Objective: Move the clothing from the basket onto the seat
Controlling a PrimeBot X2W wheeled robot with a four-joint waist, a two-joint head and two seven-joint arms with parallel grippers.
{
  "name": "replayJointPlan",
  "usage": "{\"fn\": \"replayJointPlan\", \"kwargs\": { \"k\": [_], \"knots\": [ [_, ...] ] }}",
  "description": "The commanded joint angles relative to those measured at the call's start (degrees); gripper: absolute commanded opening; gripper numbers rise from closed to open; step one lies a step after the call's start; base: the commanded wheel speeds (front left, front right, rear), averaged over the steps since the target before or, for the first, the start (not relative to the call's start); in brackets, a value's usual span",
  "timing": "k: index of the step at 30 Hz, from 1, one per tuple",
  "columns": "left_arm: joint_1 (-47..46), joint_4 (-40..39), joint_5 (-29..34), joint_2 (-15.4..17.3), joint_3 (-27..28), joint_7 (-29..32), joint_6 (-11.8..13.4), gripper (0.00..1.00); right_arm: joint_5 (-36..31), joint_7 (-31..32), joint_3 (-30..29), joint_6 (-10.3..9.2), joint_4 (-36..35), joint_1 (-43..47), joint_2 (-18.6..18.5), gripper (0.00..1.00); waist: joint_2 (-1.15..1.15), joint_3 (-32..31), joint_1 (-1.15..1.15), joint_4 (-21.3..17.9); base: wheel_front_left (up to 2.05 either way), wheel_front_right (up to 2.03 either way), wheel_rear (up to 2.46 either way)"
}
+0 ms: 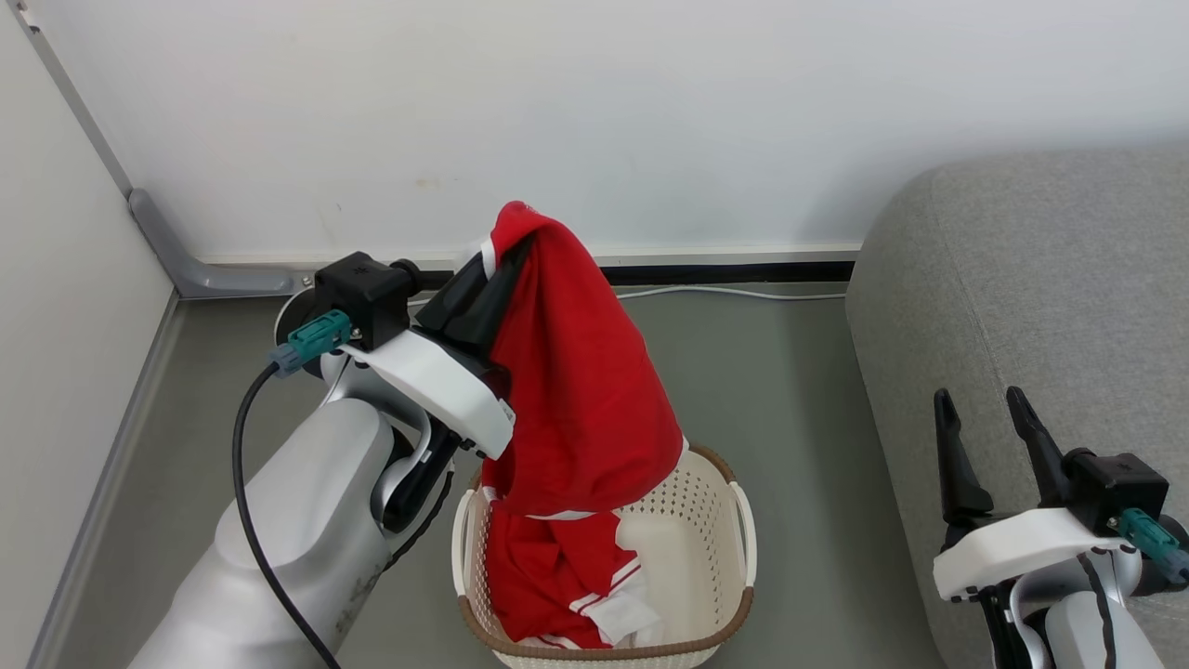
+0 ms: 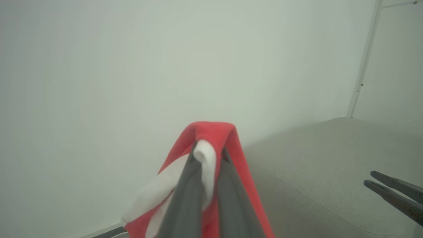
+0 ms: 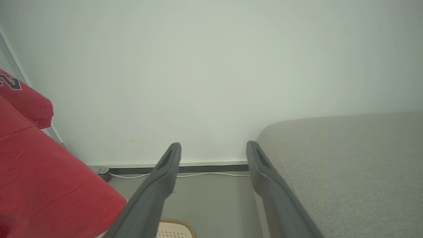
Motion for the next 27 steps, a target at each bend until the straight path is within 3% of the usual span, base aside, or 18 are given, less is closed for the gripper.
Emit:
{"fn": "replayJointPlan", "kwargs": {
  "k": [1, 11, 15, 27],
  "knots": [
    [-3.66, -1.62, -0.33, 1.71, 1.75, -0.21, -0.05, 0.0, -0.19, -0.34, 1.06, 0.4, -1.21, -0.55, -0.19, 1.0, 0.0, 0.02, 0.0, -0.05, 0.0, 0.0, 0.0],
    [-4.98, -1.5, -1.32, 1.56, 0.81, -0.23, -0.06, 0.0, 0.26, -0.34, 1.39, 0.4, 0.18, -0.75, -0.03, 1.0, 0.0, 0.21, 0.0, -0.28, 0.0, 0.0, 0.0],
    [-4.93, -1.17, -1.86, 1.08, 0.18, -0.25, -0.06, 0.0, 2.4, -0.34, 3.75, 0.4, 3.73, -1.75, -0.07, 1.0, 0.0, 0.19, 0.0, -0.19, 0.0, 0.0, 0.0],
    [-5.03, -0.34, -2.73, -0.18, -1.76, -0.37, -0.06, 0.0, 13.24, -0.34, 23.52, 0.4, 9.61, -10.13, -4.07, 1.0, 0.0, 0.69, 0.0, 0.8, 0.0, 0.0, 0.0]
  ]
}}
